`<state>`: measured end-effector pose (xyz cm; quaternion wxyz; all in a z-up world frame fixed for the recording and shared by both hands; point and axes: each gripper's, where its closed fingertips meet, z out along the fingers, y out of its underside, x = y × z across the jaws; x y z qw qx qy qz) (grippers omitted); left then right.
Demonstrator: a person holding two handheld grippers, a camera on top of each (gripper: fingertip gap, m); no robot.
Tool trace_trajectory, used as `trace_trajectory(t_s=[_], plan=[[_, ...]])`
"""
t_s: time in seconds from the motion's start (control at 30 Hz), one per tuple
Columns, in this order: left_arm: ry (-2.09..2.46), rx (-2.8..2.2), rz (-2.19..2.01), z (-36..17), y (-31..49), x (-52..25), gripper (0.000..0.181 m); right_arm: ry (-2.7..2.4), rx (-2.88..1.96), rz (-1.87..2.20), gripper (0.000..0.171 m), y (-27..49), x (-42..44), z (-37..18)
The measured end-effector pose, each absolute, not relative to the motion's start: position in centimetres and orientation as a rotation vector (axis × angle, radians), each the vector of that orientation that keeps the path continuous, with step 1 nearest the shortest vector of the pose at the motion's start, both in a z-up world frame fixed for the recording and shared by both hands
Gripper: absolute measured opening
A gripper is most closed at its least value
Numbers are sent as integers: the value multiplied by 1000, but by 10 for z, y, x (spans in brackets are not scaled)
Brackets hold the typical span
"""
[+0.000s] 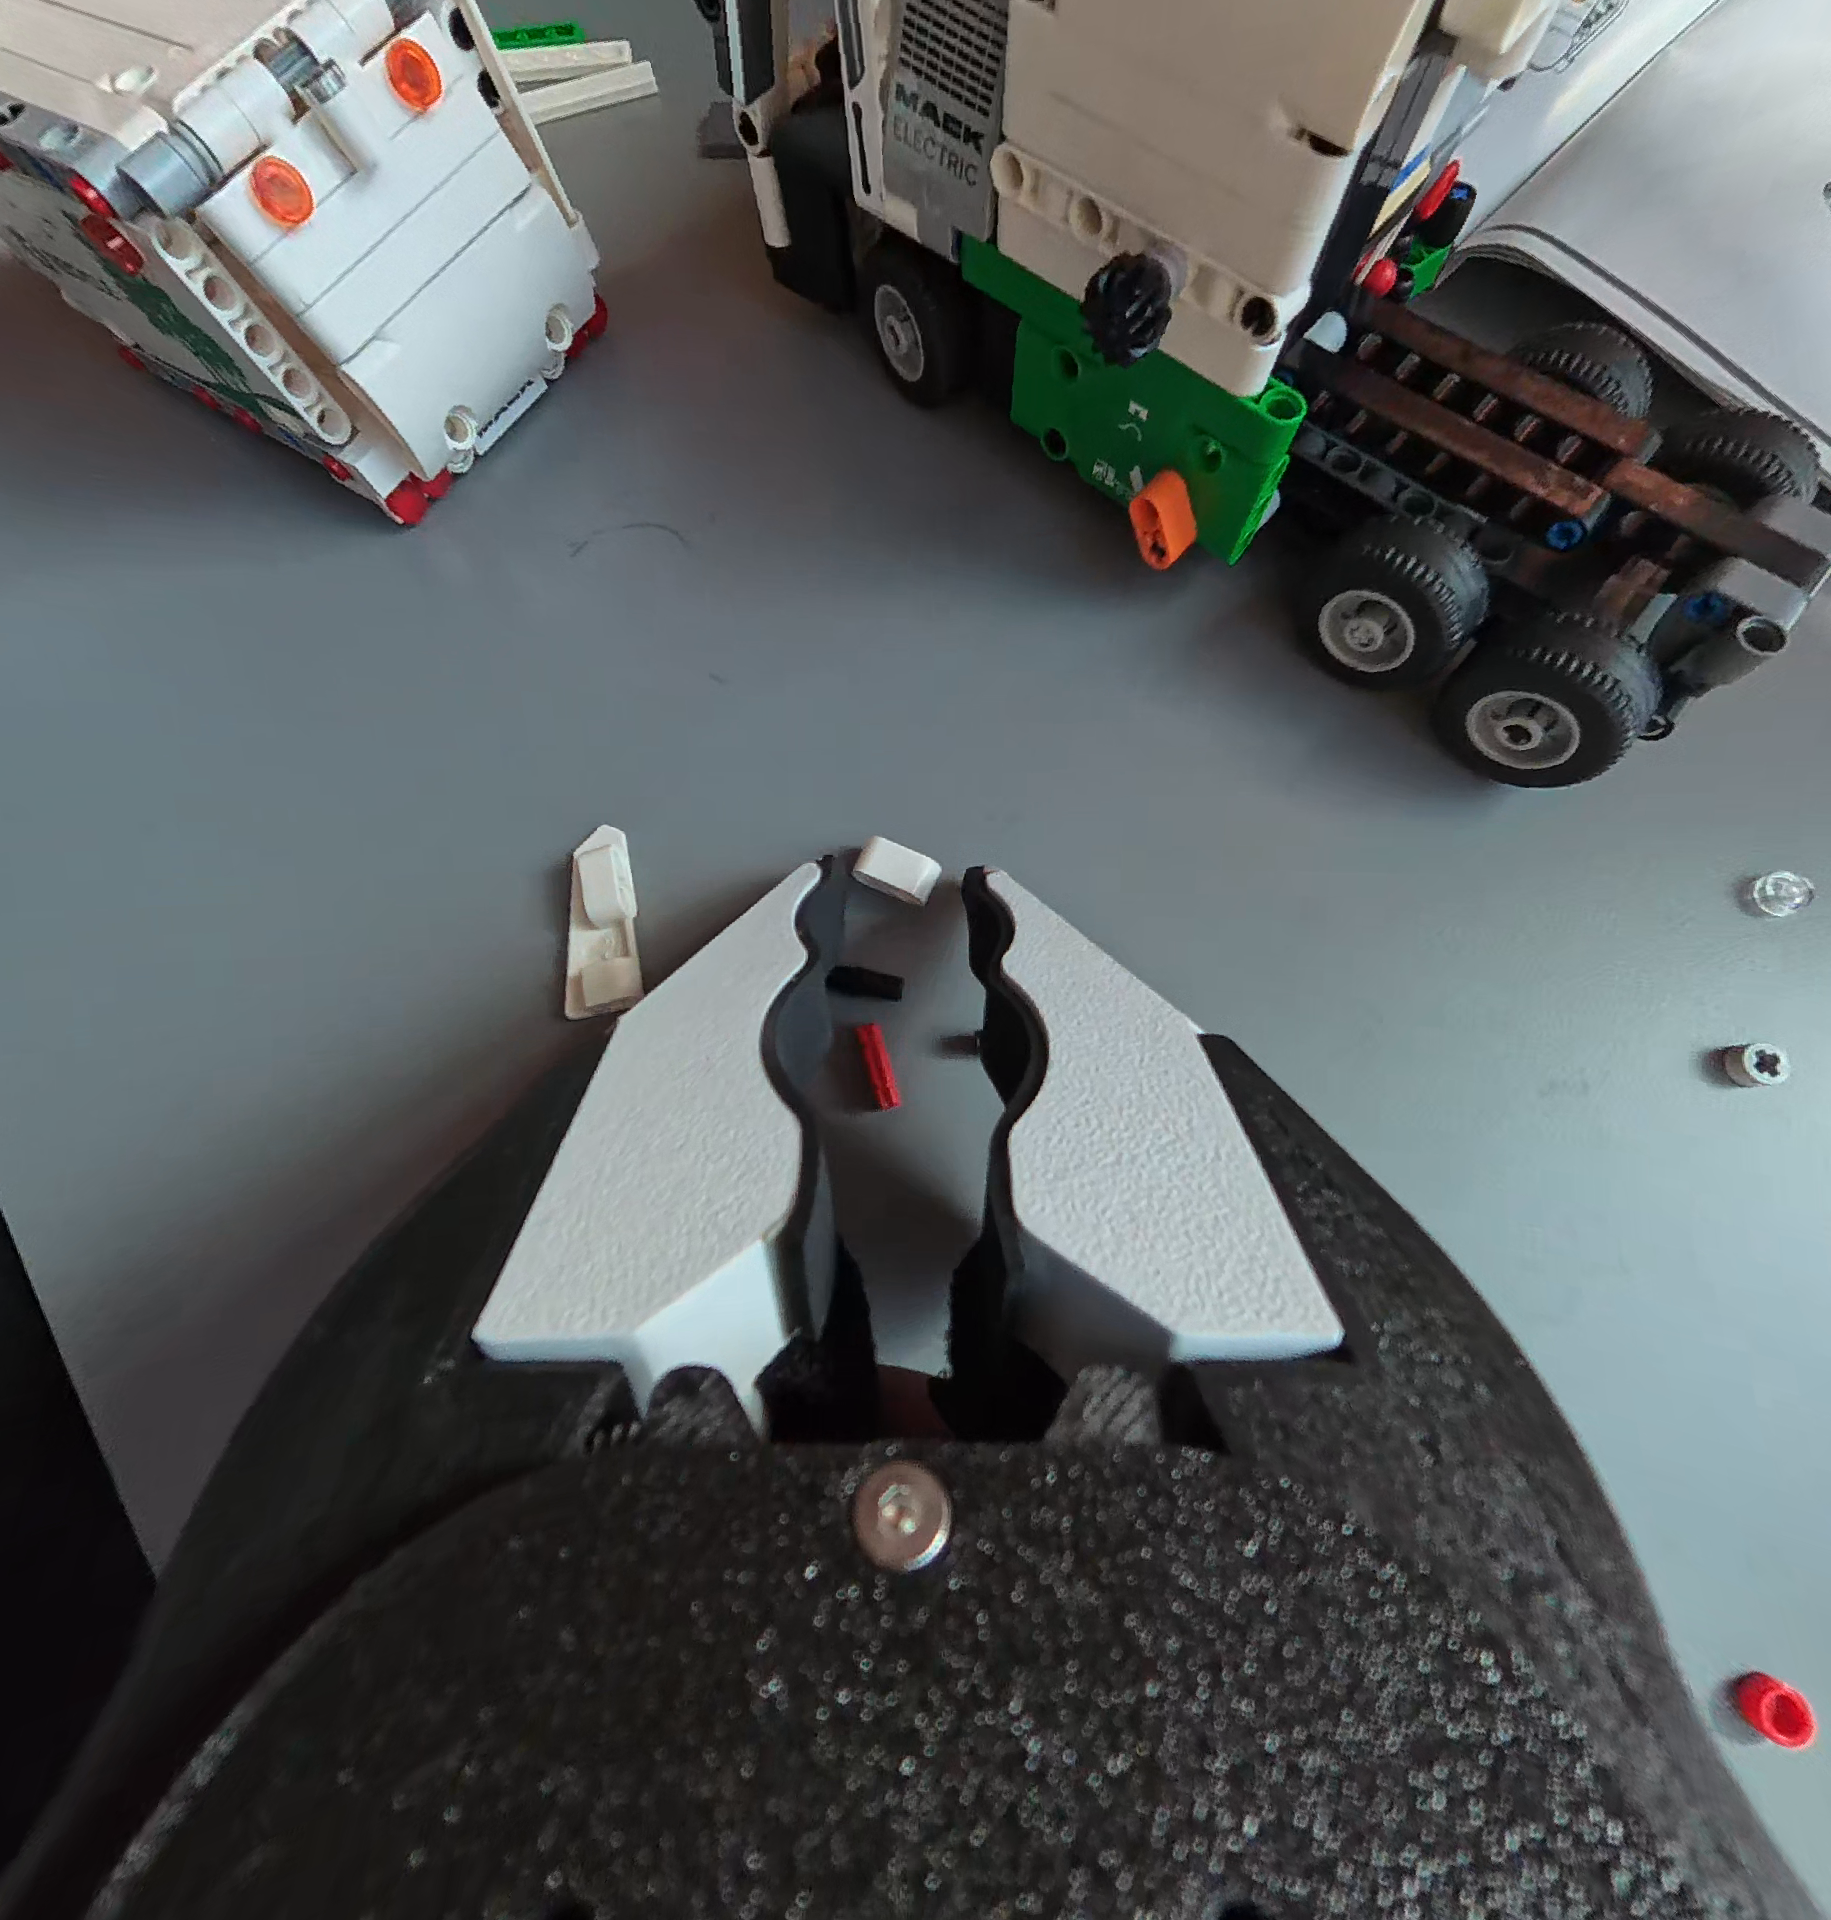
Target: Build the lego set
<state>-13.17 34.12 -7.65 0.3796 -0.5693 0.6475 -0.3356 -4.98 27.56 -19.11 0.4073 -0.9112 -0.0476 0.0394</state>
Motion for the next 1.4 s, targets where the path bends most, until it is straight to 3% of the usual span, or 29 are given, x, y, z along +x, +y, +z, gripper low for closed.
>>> trace_trajectory(t_s=[0.33, 0.57, 0.73, 1.07, 1.13, 1.23, 1.4], plan=[[1633, -1476, -921, -76, 341, -133, 17, -187, -2267, -67, 16, 282, -52, -187], [1552, -1608, -1193, -66, 329, -123, 17, -291, -1824, -104, 16, 311, -81, -104], [1516, -1666, -1614, -48, 307, -117, 18, -351, -1539, -83, 16, 313, -101, -61], [1511, -1727, -1680, -59, 299, -108, 18, -410, -1459, -236, 16, 312, -112, -55], [1506, -1750, -1701, -61, 299, -107, 7, -426, -1456, -283, 16, 313, -111, -57], [1514, -1773, -1728, -64, 298, -107, 6, -434, -1447, -331, 16, 312, -112, -59], [1631, -1690, -1579, -70, 302, -110, 6, -422, -1514, -248, 16, 305, -114, -68]])
